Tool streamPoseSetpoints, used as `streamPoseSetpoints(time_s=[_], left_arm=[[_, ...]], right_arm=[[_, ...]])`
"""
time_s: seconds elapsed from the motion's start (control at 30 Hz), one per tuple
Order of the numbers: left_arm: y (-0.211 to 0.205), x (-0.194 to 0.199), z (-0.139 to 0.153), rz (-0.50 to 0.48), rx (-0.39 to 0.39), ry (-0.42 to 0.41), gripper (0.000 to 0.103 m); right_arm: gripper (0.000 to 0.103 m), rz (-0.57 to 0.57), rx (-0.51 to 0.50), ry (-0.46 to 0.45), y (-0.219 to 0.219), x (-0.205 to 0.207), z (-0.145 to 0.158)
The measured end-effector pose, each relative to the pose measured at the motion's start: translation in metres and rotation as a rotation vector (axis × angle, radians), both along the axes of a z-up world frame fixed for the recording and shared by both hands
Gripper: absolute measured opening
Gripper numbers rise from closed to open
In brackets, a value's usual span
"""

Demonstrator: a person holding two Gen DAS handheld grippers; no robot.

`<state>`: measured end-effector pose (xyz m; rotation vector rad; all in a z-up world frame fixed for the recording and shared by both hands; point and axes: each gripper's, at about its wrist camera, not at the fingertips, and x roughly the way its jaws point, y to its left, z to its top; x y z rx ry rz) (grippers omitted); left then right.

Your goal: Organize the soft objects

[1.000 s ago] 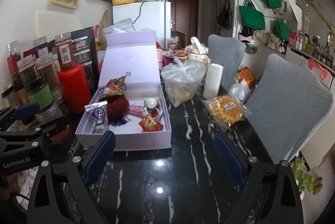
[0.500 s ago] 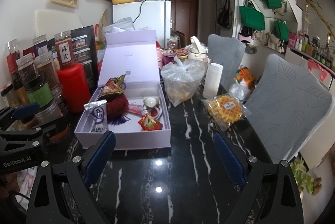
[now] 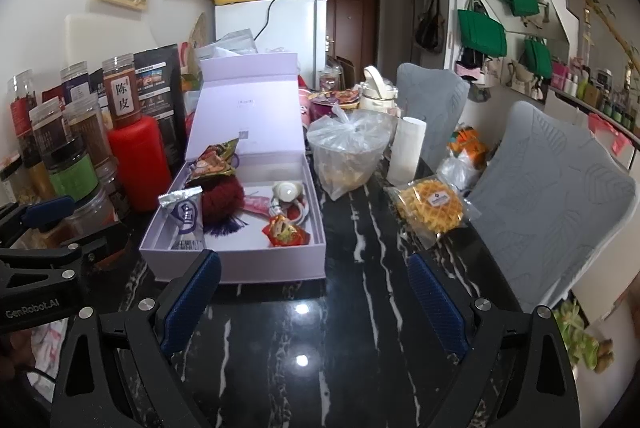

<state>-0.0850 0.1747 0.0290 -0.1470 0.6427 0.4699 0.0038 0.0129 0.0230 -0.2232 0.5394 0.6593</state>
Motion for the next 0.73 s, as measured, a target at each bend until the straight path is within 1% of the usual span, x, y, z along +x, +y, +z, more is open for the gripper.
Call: streamPoseSetpoints(time_s=[0.3, 0.53, 0.73], left_arm=[[-0.0023, 0.0013, -0.0021, 0.001, 0.007, 0.01, 0.087], [-0.0003, 0.0023, -0.0041, 0.029, 0.018, 0.027, 0.087], [-0.0003, 0.001, -0.0043, 0.018, 0.014, 0.027, 0.087]], right_arm=[[0.096, -0.004, -0.005, 0.004, -0.0003, 0.0014, -0.0005], [0.096, -0.005, -0.008, 0.005, -0.0011, 0.0026, -0.0015], [0.096, -0.005, -0.008, 0.006, -0.0011, 0.0027, -0.0016]])
